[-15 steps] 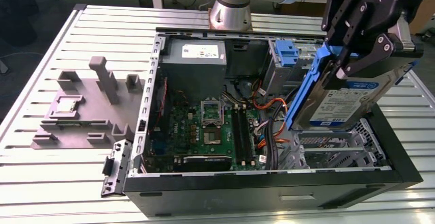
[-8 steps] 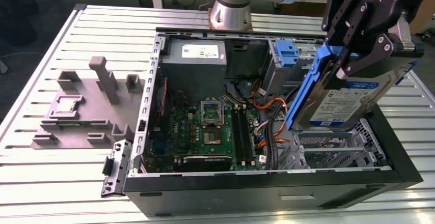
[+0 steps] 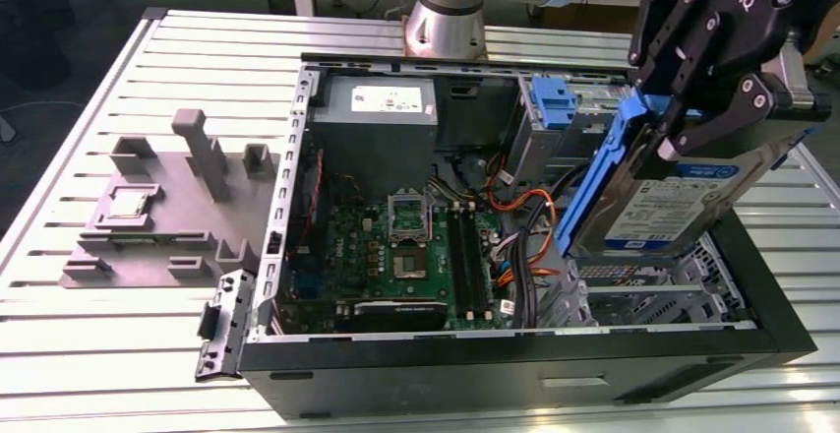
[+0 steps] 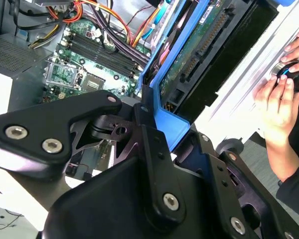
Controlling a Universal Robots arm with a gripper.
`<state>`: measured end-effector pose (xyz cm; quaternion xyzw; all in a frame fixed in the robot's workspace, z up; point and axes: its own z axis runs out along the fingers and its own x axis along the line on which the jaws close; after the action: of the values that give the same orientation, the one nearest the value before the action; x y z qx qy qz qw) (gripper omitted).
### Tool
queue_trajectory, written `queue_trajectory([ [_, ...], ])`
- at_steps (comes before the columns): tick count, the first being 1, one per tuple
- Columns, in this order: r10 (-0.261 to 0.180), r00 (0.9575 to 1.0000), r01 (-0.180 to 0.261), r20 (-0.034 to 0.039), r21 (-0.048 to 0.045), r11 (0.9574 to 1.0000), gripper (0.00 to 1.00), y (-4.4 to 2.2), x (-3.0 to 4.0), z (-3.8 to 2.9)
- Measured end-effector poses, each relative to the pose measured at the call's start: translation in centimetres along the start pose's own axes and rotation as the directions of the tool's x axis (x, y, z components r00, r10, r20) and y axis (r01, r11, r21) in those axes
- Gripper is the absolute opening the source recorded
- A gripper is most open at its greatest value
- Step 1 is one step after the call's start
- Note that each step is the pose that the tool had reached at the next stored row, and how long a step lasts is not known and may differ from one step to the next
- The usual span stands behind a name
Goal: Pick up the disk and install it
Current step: 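Pick up the disk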
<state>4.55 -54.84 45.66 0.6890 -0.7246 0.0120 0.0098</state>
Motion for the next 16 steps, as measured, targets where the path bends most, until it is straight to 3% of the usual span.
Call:
queue_trajectory([
  [10, 0.000, 1.0000, 0.000, 0.0072, -0.0008, 1.0000, 0.37, -1.32, 0.20, 0.49],
  [16, 0.000, 1.0000, 0.000, 0.0069, -0.0037, 1.0000, 0.37, -2.04, 0.35, 0.83],
])
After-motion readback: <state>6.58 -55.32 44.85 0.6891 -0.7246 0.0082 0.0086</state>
